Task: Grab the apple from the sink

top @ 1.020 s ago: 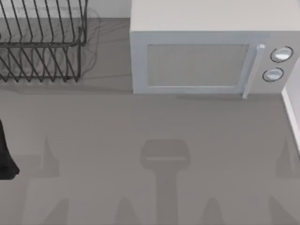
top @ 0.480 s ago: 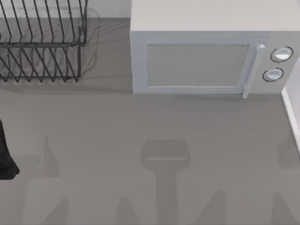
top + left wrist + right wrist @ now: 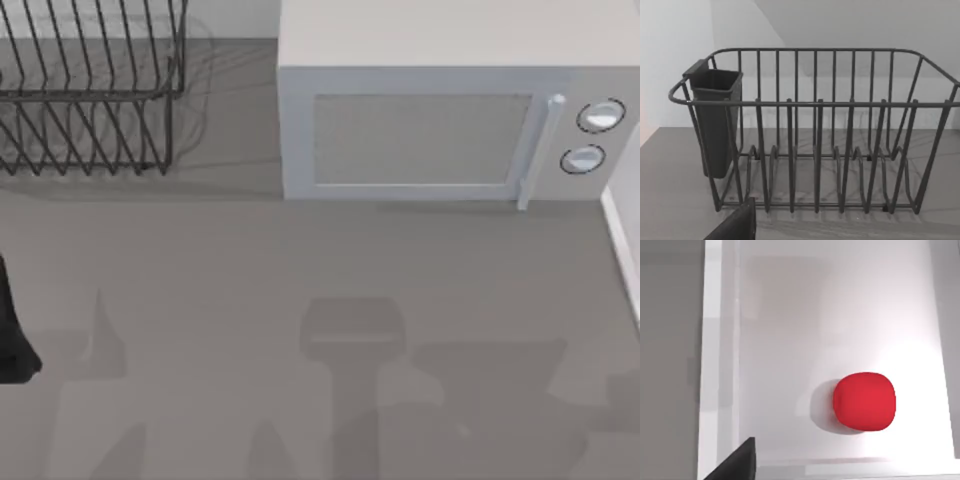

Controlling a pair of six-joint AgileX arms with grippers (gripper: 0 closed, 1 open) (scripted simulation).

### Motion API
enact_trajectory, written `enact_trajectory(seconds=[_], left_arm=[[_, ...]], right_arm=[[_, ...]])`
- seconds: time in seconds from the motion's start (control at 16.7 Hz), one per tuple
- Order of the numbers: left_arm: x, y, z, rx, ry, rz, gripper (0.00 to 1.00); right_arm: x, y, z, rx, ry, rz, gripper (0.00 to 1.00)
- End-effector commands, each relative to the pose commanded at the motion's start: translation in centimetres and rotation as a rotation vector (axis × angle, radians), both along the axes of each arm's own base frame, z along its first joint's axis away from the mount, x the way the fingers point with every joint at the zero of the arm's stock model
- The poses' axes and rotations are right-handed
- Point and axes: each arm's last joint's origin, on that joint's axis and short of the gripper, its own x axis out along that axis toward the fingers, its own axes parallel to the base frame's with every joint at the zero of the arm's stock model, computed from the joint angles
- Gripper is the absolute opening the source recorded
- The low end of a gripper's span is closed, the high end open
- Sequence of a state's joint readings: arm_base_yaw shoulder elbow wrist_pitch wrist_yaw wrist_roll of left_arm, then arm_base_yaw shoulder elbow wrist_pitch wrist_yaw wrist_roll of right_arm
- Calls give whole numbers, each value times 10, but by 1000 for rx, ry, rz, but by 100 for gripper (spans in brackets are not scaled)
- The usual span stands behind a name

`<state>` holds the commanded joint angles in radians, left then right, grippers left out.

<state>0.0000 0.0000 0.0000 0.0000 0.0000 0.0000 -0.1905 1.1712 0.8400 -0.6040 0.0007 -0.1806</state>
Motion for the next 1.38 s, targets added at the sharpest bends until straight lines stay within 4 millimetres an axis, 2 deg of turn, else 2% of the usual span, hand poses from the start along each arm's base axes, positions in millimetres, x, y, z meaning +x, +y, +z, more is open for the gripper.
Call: enact_trajectory(seconds=[0.12, 0.3, 0.54, 0.72, 1.08, 1.2, 1.38], left_arm=[[0, 0, 0, 0, 0, 0, 100], [0, 0, 0, 0, 0, 0, 100], [0, 0, 0, 0, 0, 0, 100], [0, 0, 0, 0, 0, 0, 100], [0, 0, 0, 0, 0, 0, 100], [0, 0, 0, 0, 0, 0, 100], [0, 0, 0, 0, 0, 0, 100]], right_arm=[[33, -14, -10, 19, 164, -5, 100], [74, -35, -36, 57, 379, -8, 100], [107, -57, -70, 105, 568, -5, 100], [116, -64, -81, 121, 622, -4, 100], [116, -62, -82, 120, 623, 0, 100], [118, -63, -95, 122, 628, 0, 100], [124, -65, -133, 122, 630, -1, 100]])
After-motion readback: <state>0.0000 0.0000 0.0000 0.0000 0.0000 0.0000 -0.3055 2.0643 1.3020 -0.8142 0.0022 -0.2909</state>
